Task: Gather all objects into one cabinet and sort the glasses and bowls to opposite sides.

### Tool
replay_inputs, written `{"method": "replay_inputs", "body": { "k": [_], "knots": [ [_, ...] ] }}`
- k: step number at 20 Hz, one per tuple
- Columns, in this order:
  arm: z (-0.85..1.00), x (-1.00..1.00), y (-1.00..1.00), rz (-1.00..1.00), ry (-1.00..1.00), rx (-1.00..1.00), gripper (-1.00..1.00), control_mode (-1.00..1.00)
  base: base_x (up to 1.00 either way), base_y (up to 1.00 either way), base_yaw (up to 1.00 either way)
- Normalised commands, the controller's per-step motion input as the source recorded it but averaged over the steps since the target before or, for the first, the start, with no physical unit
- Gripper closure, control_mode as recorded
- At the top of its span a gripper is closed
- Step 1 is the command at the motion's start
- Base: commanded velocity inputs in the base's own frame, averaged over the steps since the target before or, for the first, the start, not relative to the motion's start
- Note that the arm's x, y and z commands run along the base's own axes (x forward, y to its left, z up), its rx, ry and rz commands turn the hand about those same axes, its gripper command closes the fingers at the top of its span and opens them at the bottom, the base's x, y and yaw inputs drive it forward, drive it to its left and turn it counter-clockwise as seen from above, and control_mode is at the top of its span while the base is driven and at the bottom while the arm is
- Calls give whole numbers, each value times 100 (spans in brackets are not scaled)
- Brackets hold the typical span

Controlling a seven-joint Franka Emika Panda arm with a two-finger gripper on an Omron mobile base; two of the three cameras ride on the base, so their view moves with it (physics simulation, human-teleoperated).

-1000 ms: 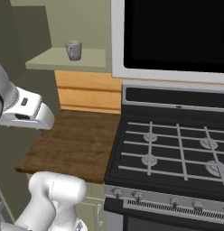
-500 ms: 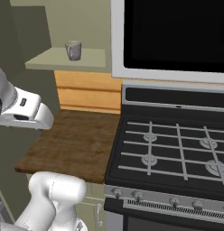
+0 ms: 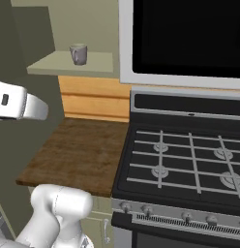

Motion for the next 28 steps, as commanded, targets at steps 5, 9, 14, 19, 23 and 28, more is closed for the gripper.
{"method": "replay_inputs", "body": {
  "k": [5,9,14,19,23,28],
  "knots": [
    [20,58,15,0,-22,2,-100,-100,0,0,0],
    [1,66,31,0,-15,0,-100,-100,0,0,0],
    [0,47,25,0,-16,0,-100,-100,0,0,0],
    [2,36,15,0,-2,0,-100,-100,0,0,0],
    [0,24,5,0,0,0,-100,-100,0,0,0],
    [0,26,1,0,0,0,-100,-100,0,0,0]
  ]
}}
